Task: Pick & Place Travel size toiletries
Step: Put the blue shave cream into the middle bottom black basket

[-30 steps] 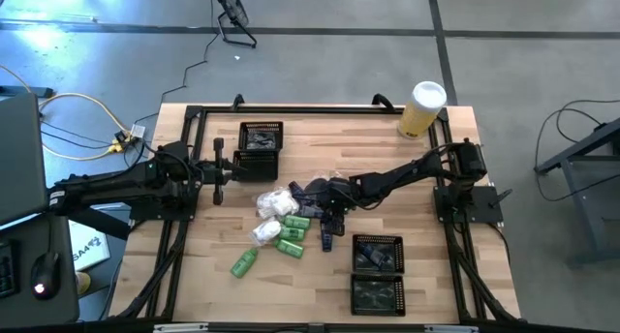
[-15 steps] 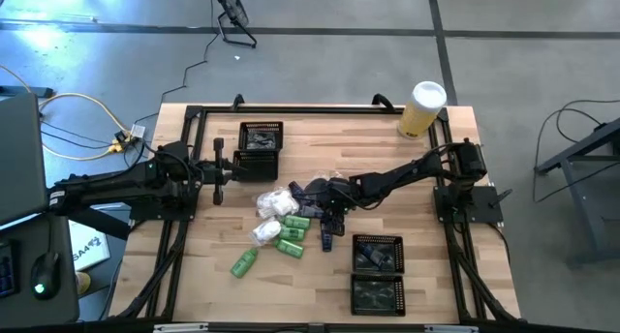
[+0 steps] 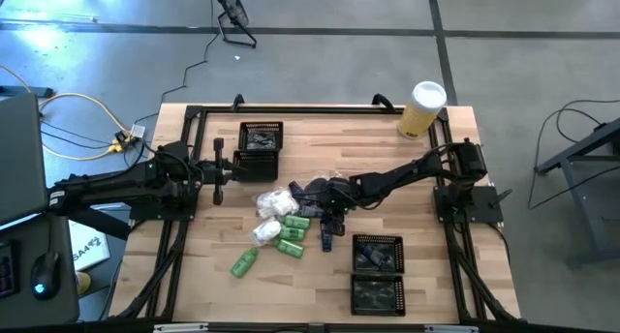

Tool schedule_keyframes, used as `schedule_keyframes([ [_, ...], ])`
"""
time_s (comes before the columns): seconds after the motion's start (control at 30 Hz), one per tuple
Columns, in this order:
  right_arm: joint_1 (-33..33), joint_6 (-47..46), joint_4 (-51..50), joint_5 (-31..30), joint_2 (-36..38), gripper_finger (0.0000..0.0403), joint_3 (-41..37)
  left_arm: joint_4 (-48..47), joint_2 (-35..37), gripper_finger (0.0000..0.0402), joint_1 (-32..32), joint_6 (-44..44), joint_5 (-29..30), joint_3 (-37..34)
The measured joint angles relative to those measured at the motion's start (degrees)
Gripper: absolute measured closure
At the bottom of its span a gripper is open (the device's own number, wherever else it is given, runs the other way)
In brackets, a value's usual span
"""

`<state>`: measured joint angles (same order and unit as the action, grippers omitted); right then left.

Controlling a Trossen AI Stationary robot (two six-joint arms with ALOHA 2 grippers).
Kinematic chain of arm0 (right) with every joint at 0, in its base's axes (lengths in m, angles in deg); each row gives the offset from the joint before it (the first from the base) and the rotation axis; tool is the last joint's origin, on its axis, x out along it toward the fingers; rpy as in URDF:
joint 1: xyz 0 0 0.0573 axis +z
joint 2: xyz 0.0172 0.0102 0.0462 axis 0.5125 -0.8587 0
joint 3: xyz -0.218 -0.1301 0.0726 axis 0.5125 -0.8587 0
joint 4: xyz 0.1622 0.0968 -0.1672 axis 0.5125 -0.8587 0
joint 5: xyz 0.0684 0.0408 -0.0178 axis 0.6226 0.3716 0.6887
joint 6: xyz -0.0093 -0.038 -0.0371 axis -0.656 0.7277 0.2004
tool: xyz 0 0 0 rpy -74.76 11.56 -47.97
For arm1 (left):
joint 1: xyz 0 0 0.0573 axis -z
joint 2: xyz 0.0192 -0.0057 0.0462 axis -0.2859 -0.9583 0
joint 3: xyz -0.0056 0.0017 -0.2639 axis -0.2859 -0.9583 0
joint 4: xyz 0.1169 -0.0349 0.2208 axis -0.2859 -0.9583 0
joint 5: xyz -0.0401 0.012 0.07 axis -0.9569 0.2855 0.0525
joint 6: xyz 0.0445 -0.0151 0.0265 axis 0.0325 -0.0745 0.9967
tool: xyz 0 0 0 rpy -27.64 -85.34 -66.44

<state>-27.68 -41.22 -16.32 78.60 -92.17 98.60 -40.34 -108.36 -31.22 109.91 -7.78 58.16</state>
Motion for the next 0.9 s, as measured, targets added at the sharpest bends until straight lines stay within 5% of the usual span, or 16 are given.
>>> schedule_keyframes([
  [0.4,1.02,0.34,-7.50,-1.88,6.31,0.0278,-0.04,-0.96,0.01,0.0401,0.00,0.00,-0.01,0.00],
  [0.9,3.24,-1.89,-25.87,1.89,27.28,0.0280,-0.03,-1.08,0.02,0.0401,0.01,0.18,0.03,0.00],
])
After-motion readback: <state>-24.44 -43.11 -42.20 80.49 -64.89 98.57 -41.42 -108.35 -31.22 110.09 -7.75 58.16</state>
